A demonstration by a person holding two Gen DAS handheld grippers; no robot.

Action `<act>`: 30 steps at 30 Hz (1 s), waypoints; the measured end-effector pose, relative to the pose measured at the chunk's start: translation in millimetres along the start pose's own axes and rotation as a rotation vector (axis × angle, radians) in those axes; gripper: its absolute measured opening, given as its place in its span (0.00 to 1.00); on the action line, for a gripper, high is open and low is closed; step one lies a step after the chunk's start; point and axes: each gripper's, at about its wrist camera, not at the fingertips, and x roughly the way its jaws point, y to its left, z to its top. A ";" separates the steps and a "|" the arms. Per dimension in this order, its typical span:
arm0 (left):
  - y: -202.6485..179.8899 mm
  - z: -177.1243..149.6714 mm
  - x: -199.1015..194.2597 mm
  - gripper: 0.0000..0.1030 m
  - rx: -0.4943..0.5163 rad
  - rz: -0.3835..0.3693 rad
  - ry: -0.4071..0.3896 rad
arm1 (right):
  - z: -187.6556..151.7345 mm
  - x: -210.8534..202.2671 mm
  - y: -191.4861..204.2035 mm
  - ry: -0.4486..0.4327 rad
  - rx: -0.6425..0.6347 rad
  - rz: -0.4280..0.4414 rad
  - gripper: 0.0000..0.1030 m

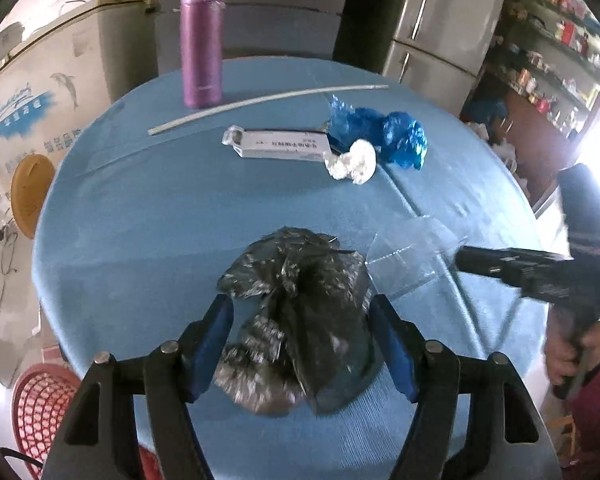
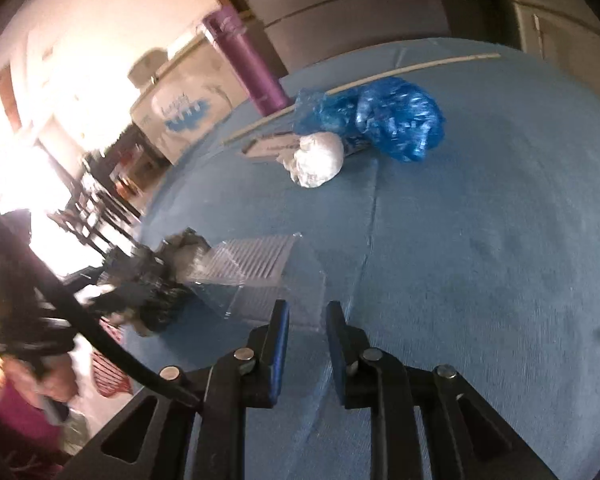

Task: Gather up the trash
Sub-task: 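Grasp the clear plastic tray with the right tool while the left tool holds the black bag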

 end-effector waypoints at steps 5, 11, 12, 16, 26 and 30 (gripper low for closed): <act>6.1 -3.2 27.9 0.41 -0.015 0.001 0.052 | -3.8 -17.0 -8.0 -0.028 0.062 0.032 0.35; 10.5 -6.0 9.9 0.38 -0.046 0.062 -0.016 | -1.7 -23.8 -2.0 -0.115 0.132 0.067 0.84; 12.3 -6.3 4.2 0.38 -0.057 0.081 -0.027 | -1.1 -23.2 4.1 -0.120 0.117 0.056 0.84; 19.4 -7.3 -17.4 0.38 -0.092 0.129 -0.066 | -3.2 -8.5 40.8 -0.126 0.020 -0.034 0.84; 16.1 -21.3 -47.3 0.38 -0.061 0.094 -0.100 | -6.4 21.0 68.5 -0.082 -0.015 -0.081 0.84; 36.4 -26.2 -52.0 0.38 -0.119 0.116 -0.104 | -9.5 19.5 89.3 0.021 -0.104 0.158 0.84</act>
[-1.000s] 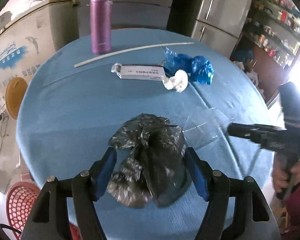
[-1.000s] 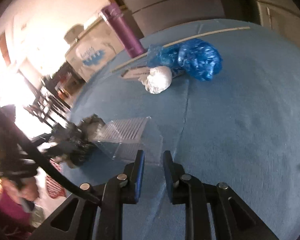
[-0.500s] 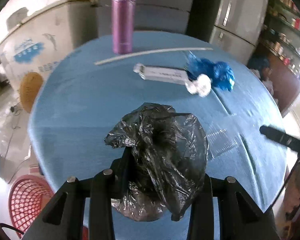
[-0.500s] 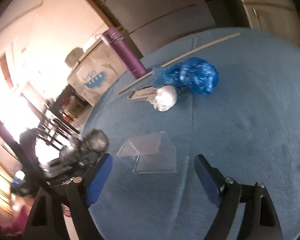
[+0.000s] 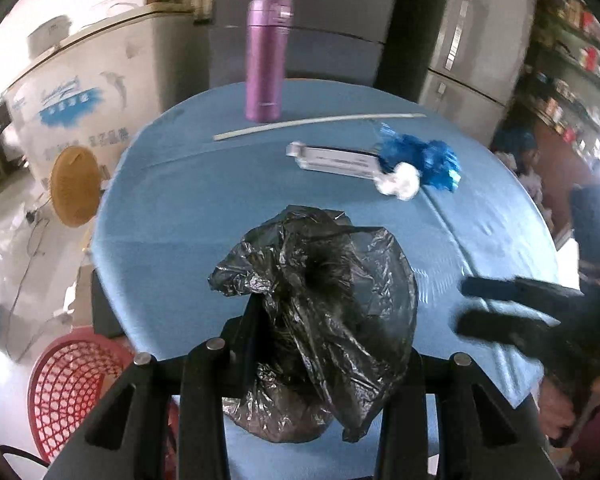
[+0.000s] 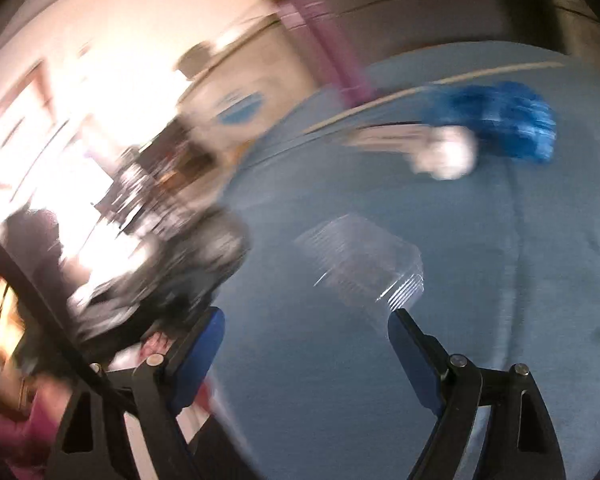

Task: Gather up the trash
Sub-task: 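Grasp the clear plastic tray with the right tool while the left tool holds the black bag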

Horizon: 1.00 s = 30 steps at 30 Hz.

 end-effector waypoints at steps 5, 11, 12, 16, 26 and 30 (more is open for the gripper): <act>32.1 2.8 -11.8 0.38 -0.066 0.039 -0.020 | 3.2 -17.7 -0.1 -0.037 -0.085 -0.093 0.84; 28.5 1.8 -18.0 0.38 -0.052 0.027 -0.026 | 29.6 -11.7 -14.1 -0.041 -0.134 -0.130 0.84; 27.4 1.4 -18.9 0.38 -0.046 0.025 -0.024 | 34.3 -5.7 -16.7 -0.012 -0.132 -0.098 0.84; 25.9 0.5 -22.2 0.38 -0.044 0.023 -0.021 | 48.4 13.8 -21.8 0.033 -0.096 -0.008 0.84; 28.3 3.1 -15.6 0.38 -0.063 0.025 0.008 | 43.8 68.6 -14.5 0.185 -0.191 -0.082 0.64; 28.9 3.7 -14.7 0.38 -0.071 0.017 0.015 | 39.7 66.0 -17.0 0.154 -0.184 -0.122 0.37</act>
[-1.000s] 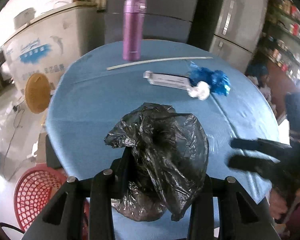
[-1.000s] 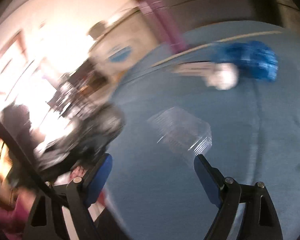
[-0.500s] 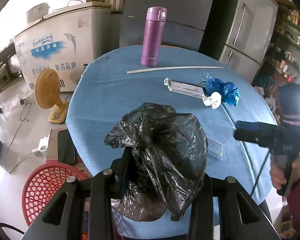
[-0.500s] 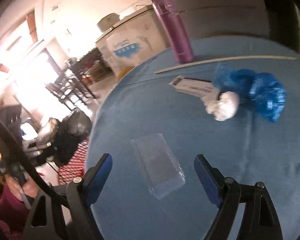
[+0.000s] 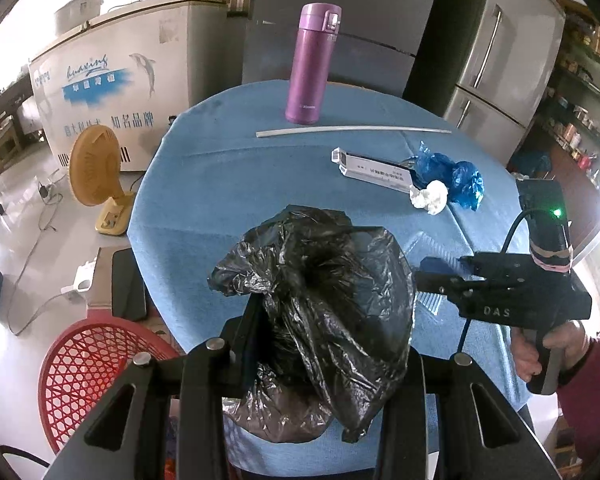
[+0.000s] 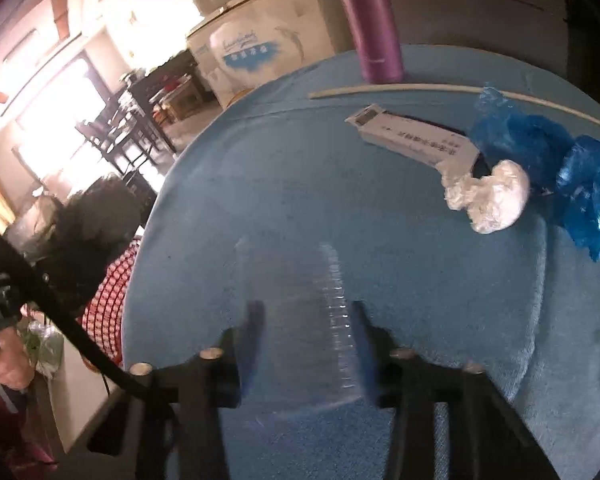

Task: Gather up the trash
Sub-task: 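Grasp the clear plastic tray with the right tool while the left tool holds the black bag, then carry the black bag and clear tray over the red basket with both tools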

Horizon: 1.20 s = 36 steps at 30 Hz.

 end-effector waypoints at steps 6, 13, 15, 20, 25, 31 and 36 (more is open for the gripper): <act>3.3 -1.0 -8.7 0.38 -0.010 -0.009 -0.017 | -5.8 -8.7 -5.4 -0.044 0.076 0.004 0.27; 6.4 -4.4 -18.1 0.38 -0.014 -0.018 -0.030 | -15.1 -9.4 -13.1 -0.041 0.191 0.051 0.26; 7.1 -5.9 -19.6 0.38 -0.016 -0.023 -0.029 | -17.1 -11.5 -22.5 -0.051 0.252 0.052 0.26; 8.3 -7.2 -20.8 0.38 -0.019 -0.028 -0.029 | -23.1 -21.5 -51.2 -0.054 0.405 0.085 0.41; 7.7 -7.7 -20.5 0.38 -0.020 -0.035 -0.029 | -31.7 -54.4 -57.7 -0.177 0.401 0.061 0.82; 1.5 -7.7 -17.6 0.38 -0.008 -0.045 -0.023 | -25.6 -67.7 -28.0 -0.209 0.222 0.001 0.82; -3.1 -8.5 -17.9 0.38 0.000 -0.050 -0.014 | -18.0 -49.8 6.1 -0.146 -0.019 -0.137 0.82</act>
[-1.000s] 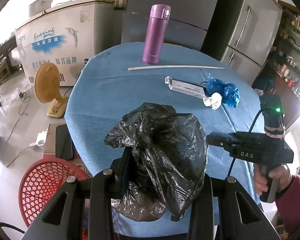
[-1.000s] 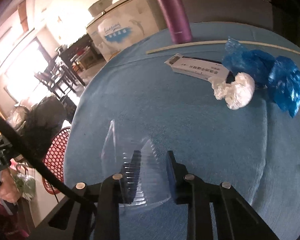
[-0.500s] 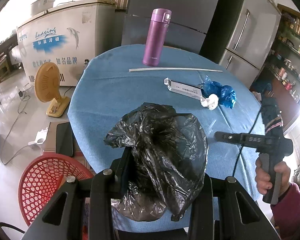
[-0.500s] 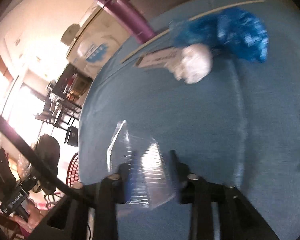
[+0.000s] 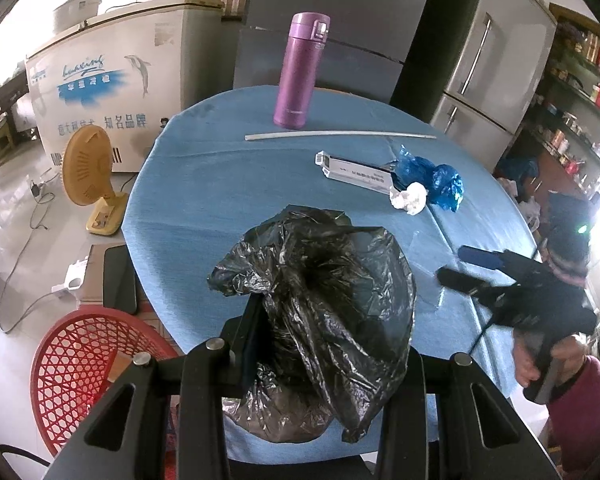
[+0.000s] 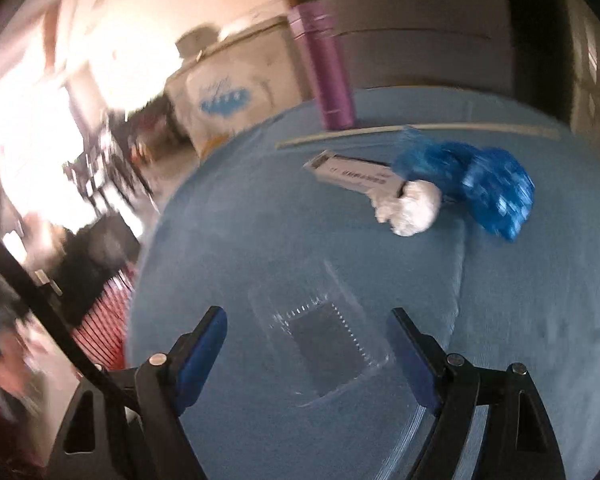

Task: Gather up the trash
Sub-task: 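Carry the black bag and clear tray over the red basket with both tools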

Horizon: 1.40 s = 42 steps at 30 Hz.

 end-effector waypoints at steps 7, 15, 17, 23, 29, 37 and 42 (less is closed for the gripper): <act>-0.3 0.2 0.1 0.38 0.003 0.001 0.002 | -3.5 26.9 6.7 0.060 -0.042 -0.081 0.58; 9.6 -0.9 -8.2 0.38 -0.025 0.012 -0.011 | -1.6 20.5 -1.6 0.042 0.061 -0.026 0.52; 12.6 -2.0 -13.5 0.38 -0.037 0.022 -0.021 | 1.4 18.0 3.1 0.036 0.084 0.009 0.52; 27.1 -6.8 -36.8 0.38 -0.068 0.118 -0.062 | 13.2 19.2 31.1 0.042 0.124 0.142 0.52; 47.9 -14.7 -58.1 0.38 -0.091 0.244 -0.087 | 23.7 28.9 66.7 0.055 0.105 0.214 0.52; 76.6 -30.7 -70.0 0.38 -0.113 0.363 -0.085 | 32.0 40.6 115.7 0.088 0.067 0.291 0.52; 95.6 -41.3 -72.4 0.38 -0.142 0.394 -0.069 | 34.7 52.1 141.3 0.115 0.061 0.332 0.52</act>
